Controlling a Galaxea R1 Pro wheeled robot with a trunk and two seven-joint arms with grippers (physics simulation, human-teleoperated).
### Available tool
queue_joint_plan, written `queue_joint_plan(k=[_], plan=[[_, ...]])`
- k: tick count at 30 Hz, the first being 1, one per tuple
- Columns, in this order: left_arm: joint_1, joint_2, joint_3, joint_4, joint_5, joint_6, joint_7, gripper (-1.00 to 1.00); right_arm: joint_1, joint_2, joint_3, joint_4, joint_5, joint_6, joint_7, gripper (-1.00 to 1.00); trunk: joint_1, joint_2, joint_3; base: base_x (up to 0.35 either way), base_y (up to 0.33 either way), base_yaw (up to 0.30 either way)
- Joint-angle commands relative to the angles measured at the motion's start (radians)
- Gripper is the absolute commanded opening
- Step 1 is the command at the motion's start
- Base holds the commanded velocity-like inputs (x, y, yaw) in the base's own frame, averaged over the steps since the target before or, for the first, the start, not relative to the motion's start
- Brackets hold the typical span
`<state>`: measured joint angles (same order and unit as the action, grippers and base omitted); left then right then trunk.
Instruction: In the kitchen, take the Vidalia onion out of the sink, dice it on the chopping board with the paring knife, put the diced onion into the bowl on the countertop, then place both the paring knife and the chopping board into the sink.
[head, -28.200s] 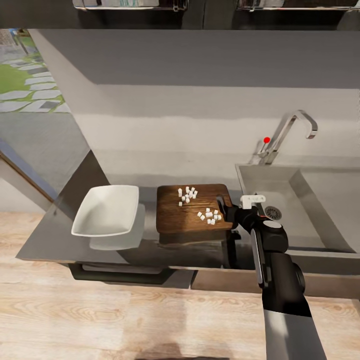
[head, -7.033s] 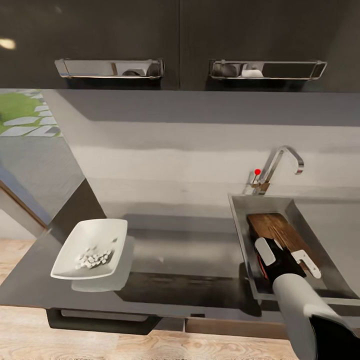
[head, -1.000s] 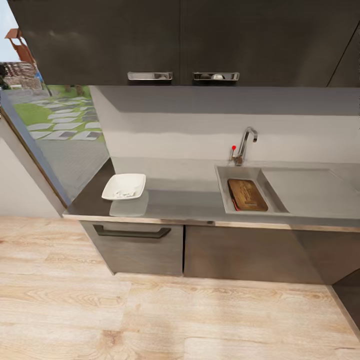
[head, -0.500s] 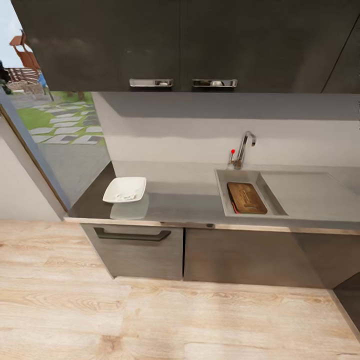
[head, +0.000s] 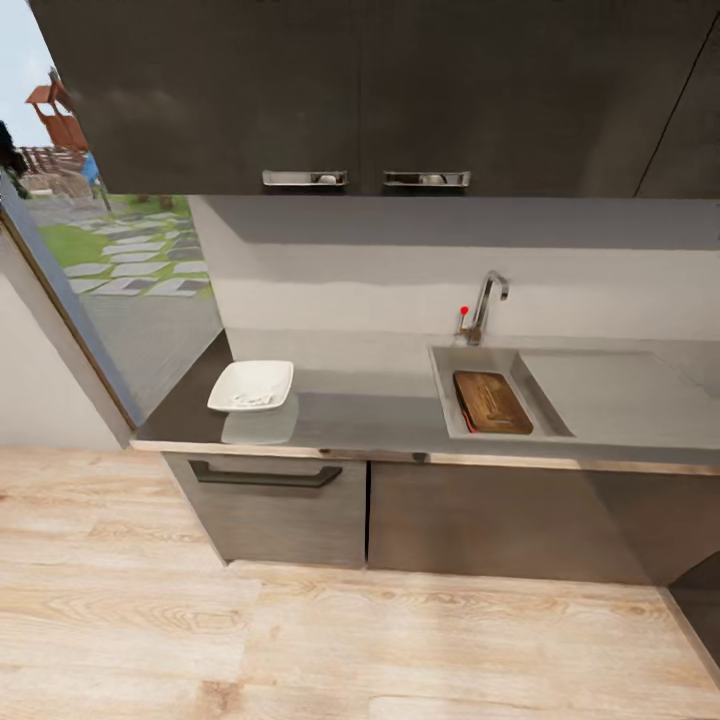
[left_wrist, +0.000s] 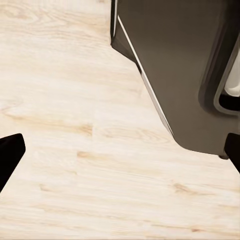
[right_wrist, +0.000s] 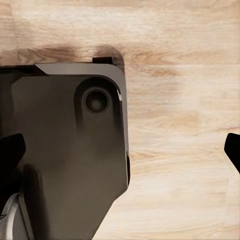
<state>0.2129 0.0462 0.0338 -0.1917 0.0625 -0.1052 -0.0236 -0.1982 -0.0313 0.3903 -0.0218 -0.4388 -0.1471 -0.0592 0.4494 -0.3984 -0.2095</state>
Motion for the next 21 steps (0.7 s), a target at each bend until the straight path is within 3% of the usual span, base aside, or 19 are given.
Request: queue_joint_plan(k=[1,21], plan=[[0.0,0.0,0.003,-0.002,0.007,-0.001,-0.002,1.0,0.0,0.0,0.008,-0.001,-0.008,-0.002,-0.003,1.0,0.001,-0.002,0.0,0.0,0.0,0.0],[0.001,0.0,0.003,-0.002,0.007,-0.001,-0.002,1.0,0.0,0.001,0.007,-0.001,-0.008,-0.003,-0.002,1.0,0.001,-0.002,0.032,0.0,0.0,0.0]])
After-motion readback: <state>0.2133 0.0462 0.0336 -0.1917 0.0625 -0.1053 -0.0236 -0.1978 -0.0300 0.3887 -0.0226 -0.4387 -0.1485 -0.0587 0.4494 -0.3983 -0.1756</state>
